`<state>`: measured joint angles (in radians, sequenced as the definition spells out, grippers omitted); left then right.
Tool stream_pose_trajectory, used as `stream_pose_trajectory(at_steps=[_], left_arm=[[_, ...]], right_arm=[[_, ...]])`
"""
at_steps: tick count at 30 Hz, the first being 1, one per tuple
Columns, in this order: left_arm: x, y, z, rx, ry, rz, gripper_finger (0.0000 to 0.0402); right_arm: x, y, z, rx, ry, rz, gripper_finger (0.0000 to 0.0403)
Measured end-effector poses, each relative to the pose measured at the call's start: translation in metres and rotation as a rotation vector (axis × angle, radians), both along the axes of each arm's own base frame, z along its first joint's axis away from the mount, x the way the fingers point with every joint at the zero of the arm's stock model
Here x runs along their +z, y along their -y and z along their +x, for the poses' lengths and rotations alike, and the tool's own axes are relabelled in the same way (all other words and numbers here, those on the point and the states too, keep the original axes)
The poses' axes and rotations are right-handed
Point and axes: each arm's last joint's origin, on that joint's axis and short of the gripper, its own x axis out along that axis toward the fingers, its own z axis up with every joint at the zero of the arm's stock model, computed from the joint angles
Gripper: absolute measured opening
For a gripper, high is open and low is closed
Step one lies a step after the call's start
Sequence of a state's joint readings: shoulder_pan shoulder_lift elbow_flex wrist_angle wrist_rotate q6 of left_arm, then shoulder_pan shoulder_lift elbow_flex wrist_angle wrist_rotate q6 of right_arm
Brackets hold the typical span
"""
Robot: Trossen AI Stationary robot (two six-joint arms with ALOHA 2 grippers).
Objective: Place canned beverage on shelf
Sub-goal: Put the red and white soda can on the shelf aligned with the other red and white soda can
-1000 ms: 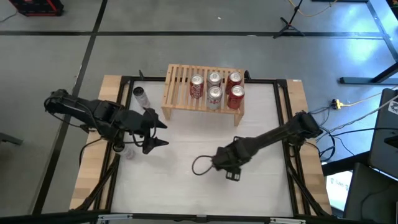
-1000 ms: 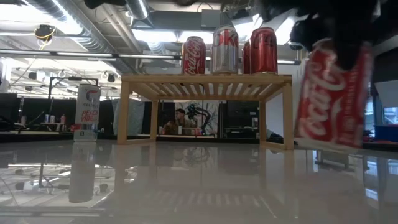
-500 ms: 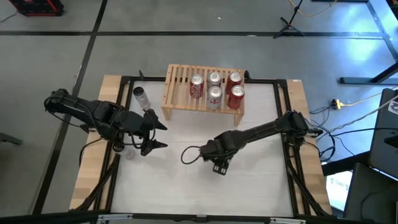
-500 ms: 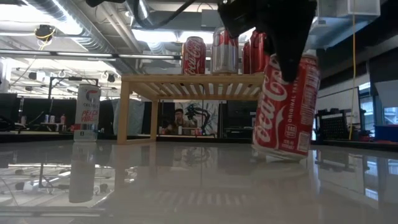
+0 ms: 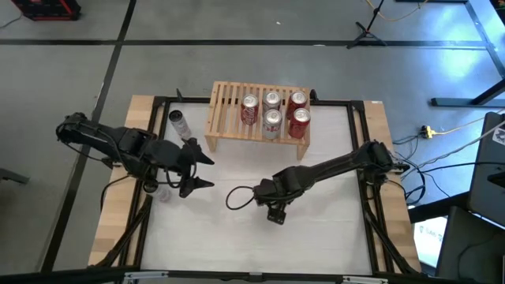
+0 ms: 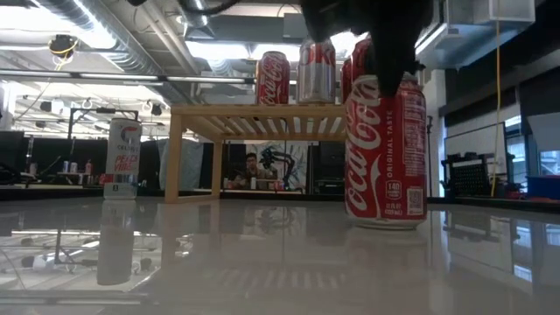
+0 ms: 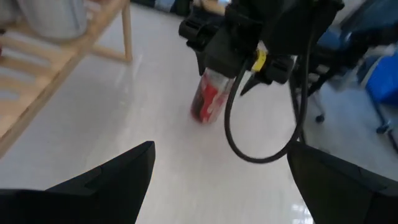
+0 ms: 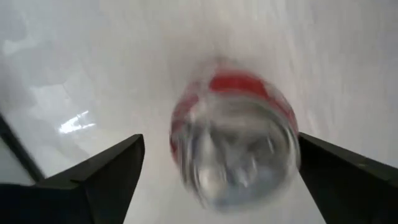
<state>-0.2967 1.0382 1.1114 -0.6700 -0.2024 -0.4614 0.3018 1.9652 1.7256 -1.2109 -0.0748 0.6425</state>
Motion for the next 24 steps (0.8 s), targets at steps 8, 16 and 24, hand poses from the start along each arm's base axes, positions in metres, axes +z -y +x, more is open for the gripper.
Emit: stream_pose_trajectory(at_steps=[8,16,24], left_arm=[[0.011,0.004,0.014,-0.002,0.154,-0.018,0.0355],[-0.016,0.022,0.069,-0.047,0.16,-0.054,0.0355],[-0.063,0.035,0.129,-0.024,0.173,-0.081,0.0355]], right_arm=[[0.062,-0.023,-0.05,0.045,0.175,-0.069,0.0383],[0.074,-0.058,-0.119,0.049,0.321,-0.135,0.0382],[0.056,-0.077,-0.176,-0.01,0.413,-0.206,0.0382]])
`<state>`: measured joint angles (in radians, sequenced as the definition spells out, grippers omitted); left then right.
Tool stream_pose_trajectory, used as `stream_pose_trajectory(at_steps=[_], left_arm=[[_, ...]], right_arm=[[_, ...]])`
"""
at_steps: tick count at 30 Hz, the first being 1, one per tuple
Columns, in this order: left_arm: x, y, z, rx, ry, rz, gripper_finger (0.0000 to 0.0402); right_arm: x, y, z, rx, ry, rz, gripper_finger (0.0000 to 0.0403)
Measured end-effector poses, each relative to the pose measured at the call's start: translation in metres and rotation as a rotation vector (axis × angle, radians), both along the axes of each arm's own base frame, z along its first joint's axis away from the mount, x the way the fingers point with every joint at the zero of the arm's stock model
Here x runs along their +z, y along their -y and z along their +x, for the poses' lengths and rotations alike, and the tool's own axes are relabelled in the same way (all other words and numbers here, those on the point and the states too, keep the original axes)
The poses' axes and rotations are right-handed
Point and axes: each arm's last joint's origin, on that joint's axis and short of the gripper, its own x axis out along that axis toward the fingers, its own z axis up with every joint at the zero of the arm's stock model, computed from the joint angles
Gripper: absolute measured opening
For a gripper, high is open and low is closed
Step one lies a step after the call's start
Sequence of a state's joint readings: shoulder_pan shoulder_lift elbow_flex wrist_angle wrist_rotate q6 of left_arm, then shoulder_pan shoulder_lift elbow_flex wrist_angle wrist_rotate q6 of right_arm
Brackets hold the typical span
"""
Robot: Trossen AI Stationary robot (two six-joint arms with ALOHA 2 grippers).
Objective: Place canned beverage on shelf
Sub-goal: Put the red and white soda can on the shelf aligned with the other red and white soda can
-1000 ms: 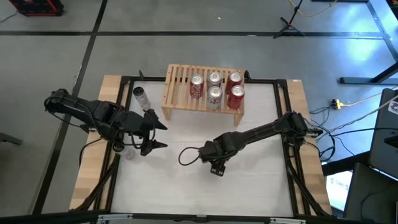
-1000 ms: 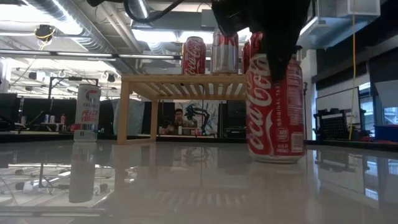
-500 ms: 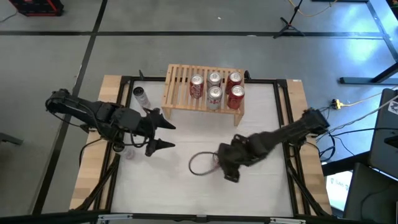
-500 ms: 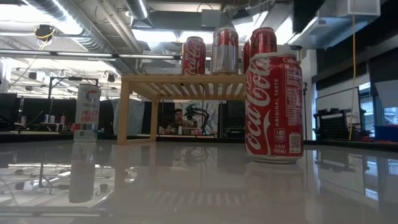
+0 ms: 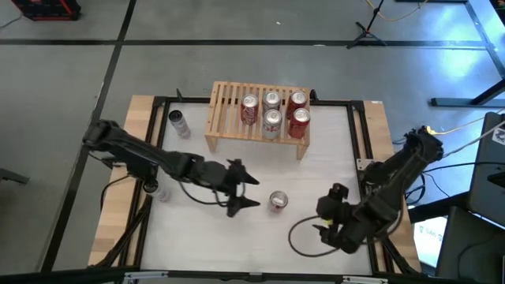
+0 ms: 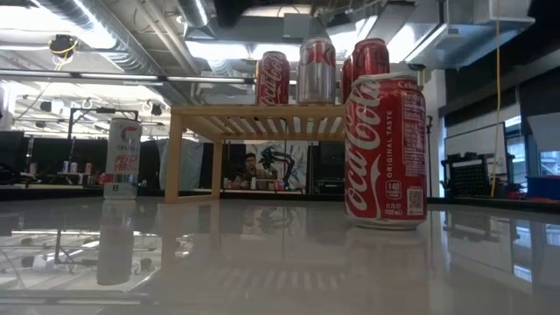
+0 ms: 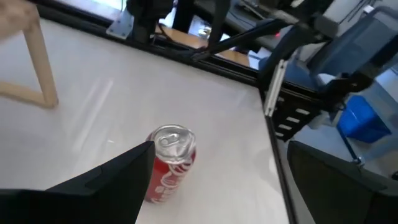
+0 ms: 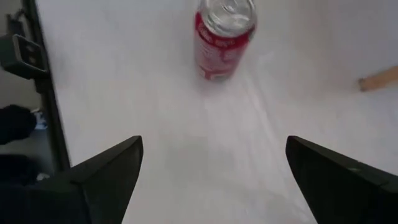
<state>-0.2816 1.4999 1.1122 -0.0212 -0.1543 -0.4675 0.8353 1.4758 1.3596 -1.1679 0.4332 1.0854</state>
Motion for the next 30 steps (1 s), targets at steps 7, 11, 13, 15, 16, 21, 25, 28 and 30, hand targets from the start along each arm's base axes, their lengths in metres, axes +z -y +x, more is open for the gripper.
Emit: stream_pose_trajectory(at_steps=[7,11,13,15,16,21,25,28,30], left_arm=[[-0.036,-0.001,0.032,0.039,0.009,0.011,0.0355],[-0.054,-0.007,0.047,0.06,0.024,0.09,0.0355],[-0.063,-0.009,0.054,0.055,0.04,0.111,0.0355],[-0.071,-0.011,0.061,0.048,0.058,0.133,0.0355],[-0.076,-0.011,0.063,0.045,0.057,0.146,0.0355],[-0.095,-0.014,0.072,0.004,0.042,0.136,0.0355],[-0.106,-0.013,0.077,-0.038,0.048,0.117,0.0355],[-0.115,-0.011,0.08,-0.067,0.044,0.105,0.0355],[-0.12,-0.011,0.082,-0.07,0.046,0.104,0.0355]], right_arm=[[-0.016,-0.008,-0.017,-0.025,0.015,-0.031,0.0382],[-0.021,-0.009,-0.017,-0.023,0.018,-0.022,0.0382],[-0.022,-0.01,-0.017,-0.02,0.019,-0.014,0.0382],[-0.022,-0.01,-0.017,-0.019,0.02,-0.011,0.0382],[-0.022,-0.01,-0.017,-0.019,0.019,-0.012,0.0382],[-0.022,-0.011,-0.017,-0.018,0.01,0.004,0.0382],[-0.022,-0.011,-0.017,-0.034,0.005,0.022,0.0382],[-0.022,-0.011,-0.017,-0.037,0.005,0.025,0.0382],[-0.022,-0.011,-0.017,-0.042,0.006,0.027,0.0382]])
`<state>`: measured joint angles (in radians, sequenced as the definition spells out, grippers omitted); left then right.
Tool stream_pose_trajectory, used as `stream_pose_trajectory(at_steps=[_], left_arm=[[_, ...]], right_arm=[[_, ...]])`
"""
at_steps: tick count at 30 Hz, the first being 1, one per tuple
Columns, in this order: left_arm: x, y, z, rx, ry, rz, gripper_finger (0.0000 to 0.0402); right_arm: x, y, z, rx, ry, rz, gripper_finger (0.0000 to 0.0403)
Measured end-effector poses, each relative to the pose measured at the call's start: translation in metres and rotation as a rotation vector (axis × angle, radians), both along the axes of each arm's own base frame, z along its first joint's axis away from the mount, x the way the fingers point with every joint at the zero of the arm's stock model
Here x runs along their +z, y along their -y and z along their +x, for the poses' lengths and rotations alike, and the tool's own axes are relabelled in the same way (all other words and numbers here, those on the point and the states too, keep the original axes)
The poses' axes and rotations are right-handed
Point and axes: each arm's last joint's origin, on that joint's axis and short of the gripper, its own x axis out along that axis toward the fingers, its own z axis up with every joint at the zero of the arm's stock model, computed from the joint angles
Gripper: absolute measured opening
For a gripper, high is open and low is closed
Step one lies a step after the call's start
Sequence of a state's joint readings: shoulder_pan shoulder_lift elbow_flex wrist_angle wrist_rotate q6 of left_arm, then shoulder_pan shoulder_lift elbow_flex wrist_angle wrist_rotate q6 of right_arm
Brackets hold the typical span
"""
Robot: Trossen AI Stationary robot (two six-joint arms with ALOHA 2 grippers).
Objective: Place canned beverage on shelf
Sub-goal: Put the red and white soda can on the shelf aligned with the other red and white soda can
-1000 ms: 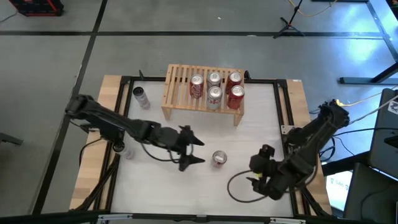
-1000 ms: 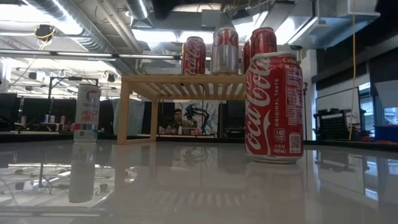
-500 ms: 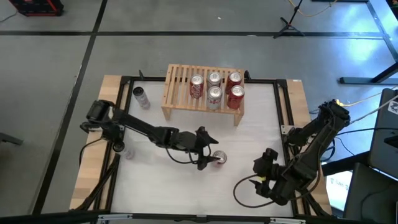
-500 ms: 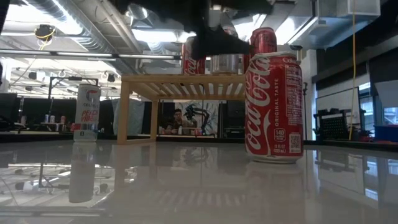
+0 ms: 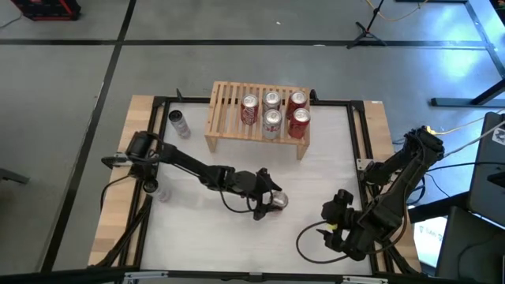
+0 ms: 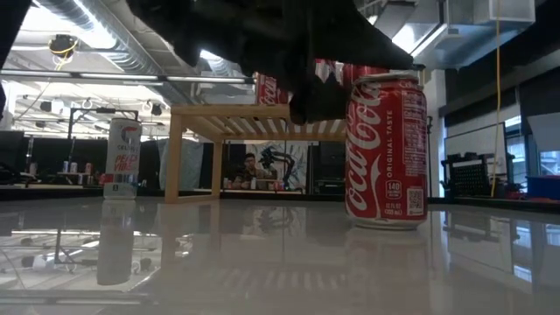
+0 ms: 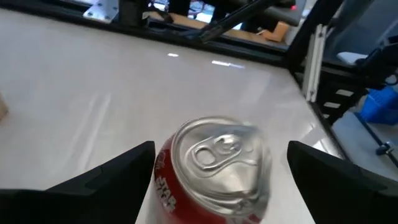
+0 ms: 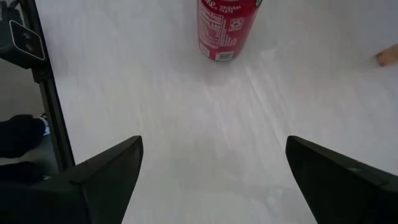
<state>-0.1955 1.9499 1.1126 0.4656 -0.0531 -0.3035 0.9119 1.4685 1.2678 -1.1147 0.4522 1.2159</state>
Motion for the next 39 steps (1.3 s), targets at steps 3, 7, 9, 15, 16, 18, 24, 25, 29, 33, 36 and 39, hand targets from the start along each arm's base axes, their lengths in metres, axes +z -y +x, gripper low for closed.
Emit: stream_pose_trajectory(at_steps=[3,7,9,15,16,18,24,25,29,33,36,39], left_arm=[[-0.011,0.0,0.002,0.018,-0.024,0.013,0.0355],[-0.017,0.001,0.003,0.008,-0.039,0.006,0.0355],[-0.017,0.001,0.003,0.015,-0.041,-0.005,0.0355],[-0.015,-0.001,0.003,0.064,-0.018,-0.008,0.0322],[-0.015,-0.001,0.004,0.069,-0.018,-0.012,0.0312],[-0.014,-0.001,0.004,0.082,-0.019,-0.029,0.0294],[0.004,-0.002,-0.003,0.107,-0.026,-0.1,0.0272],[0.014,-0.003,-0.006,0.111,-0.013,-0.106,0.0272],[0.065,-0.007,-0.027,0.153,0.034,-0.103,0.0272],[0.116,-0.02,-0.06,0.227,0.062,-0.101,0.0272],[0.153,-0.035,-0.09,0.313,0.115,-0.102,0.0272],[0.174,-0.051,-0.116,0.417,0.126,-0.065,0.0272]], right_arm=[[0.0,0.0,0.0,-0.009,0.001,0.004,0.0382],[0.0,0.0,0.0,-0.011,0.005,0.002,0.0383],[0.0,0.0,0.0,-0.011,0.007,0.001,0.0383],[0.0,0.0,0.0,-0.012,0.009,-0.001,0.0383],[0.0,0.0,0.0,-0.012,0.009,-0.001,0.0383],[0.0,0.0,0.0,-0.012,0.009,-0.001,0.0383],[0.0,0.0,0.0,-0.012,0.009,-0.002,0.0383],[0.0,0.0,0.0,-0.012,0.009,-0.002,0.0383],[0.0,0.001,0.001,-0.021,0.029,-0.02,0.0383],[0.001,0.003,0.003,-0.04,0.073,-0.054,0.0383],[0.001,0.008,0.008,-0.07,0.085,-0.066,0.0383],[0.001,0.016,0.015,-0.108,0.081,-0.077,0.0383]])
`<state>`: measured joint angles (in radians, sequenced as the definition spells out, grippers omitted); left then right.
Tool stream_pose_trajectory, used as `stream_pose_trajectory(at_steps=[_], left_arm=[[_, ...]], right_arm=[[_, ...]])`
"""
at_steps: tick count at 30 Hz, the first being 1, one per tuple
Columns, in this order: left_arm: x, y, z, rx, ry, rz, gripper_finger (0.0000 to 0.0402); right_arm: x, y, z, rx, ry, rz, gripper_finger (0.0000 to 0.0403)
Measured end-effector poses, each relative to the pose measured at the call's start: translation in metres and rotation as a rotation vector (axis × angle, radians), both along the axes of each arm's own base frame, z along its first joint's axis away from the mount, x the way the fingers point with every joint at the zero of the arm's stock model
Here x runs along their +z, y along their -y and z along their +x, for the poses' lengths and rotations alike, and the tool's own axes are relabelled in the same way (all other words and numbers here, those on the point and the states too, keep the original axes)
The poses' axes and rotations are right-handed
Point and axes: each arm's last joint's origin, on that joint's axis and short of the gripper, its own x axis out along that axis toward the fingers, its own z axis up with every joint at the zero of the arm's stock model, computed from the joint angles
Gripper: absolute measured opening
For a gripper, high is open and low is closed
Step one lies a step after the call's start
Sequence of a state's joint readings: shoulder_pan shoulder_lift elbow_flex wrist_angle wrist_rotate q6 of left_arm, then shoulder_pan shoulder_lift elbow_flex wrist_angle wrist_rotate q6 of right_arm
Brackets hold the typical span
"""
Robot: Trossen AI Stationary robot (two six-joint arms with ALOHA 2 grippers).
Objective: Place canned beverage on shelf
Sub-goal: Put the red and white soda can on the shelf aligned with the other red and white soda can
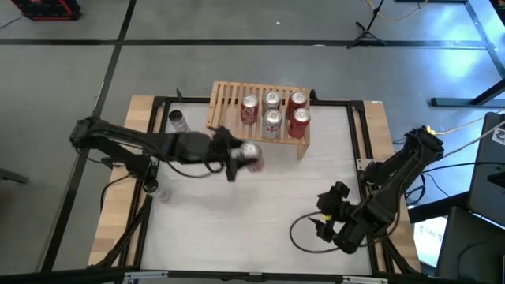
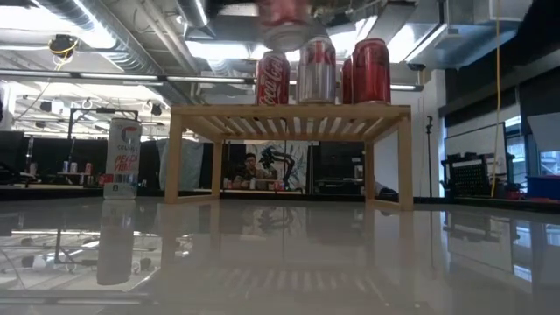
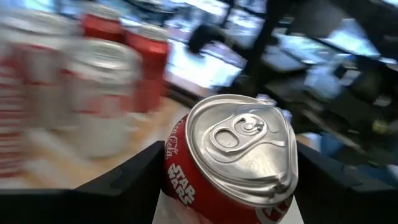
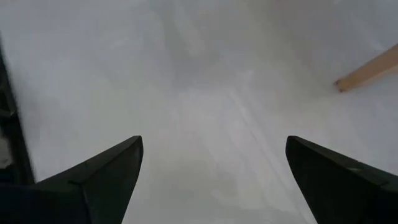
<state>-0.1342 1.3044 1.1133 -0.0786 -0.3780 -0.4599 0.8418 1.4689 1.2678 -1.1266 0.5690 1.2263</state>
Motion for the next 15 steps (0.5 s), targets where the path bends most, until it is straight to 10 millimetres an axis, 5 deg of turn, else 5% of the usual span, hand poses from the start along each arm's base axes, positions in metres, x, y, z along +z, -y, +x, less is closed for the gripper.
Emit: stream_pose_trajectory(at_steps=[6,15], left_arm=[[0.012,-0.039,-0.019,0.182,0.0,0.018,0.0272],[-0.006,-0.076,-0.005,0.252,-0.067,0.006,0.0272]], right_arm=[[0.0,0.015,0.014,-0.078,0.012,-0.013,0.0383],[0.0,0.027,0.024,-0.137,0.017,-0.015,0.0383]])
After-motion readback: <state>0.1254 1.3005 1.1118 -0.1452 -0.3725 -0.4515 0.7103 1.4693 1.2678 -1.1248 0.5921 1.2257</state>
